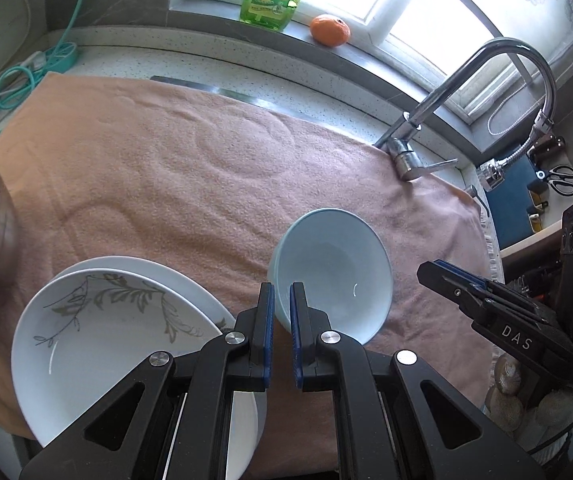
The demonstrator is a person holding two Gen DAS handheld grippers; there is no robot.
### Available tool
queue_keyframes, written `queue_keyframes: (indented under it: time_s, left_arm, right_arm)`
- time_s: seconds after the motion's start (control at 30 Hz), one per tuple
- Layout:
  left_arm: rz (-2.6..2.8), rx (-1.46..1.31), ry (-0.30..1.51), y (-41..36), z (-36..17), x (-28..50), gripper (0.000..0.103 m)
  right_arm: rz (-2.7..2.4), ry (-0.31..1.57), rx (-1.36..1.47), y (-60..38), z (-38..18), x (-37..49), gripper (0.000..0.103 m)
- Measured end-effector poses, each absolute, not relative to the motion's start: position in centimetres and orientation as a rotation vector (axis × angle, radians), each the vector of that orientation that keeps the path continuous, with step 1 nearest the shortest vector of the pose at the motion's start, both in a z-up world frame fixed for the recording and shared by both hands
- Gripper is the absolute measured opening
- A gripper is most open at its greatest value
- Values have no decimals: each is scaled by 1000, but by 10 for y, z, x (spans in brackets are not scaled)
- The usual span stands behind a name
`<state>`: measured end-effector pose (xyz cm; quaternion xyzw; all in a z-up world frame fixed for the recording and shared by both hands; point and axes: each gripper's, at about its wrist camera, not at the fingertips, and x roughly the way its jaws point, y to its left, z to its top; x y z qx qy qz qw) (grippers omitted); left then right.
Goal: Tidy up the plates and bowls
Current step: 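Close both tools on the blue-rimmed bowl rim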
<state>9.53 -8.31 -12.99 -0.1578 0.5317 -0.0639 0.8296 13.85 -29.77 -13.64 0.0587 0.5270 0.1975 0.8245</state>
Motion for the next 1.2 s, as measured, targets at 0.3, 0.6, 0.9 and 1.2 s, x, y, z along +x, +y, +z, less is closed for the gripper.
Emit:
queue_keyframes:
  time_s: [0.3,0.6,0.9,1.2]
  left_arm:
    - [-112,-321,1165,-91,-145,106,6]
    - [-101,-320,1182,-89,-152,109,6]
    - [-100,-323,1187,-88,-155,114,6]
    - [-120,-333,1200,-90,-160,117,6]
  right_arm:
    - [435,1164,141,-297,-159,149,20]
    - [454,1194,171,-294,-170,153,20]
    - [452,1215,180,-291,-174,156,18]
    - [467,1239,230,-292,-178,157,7]
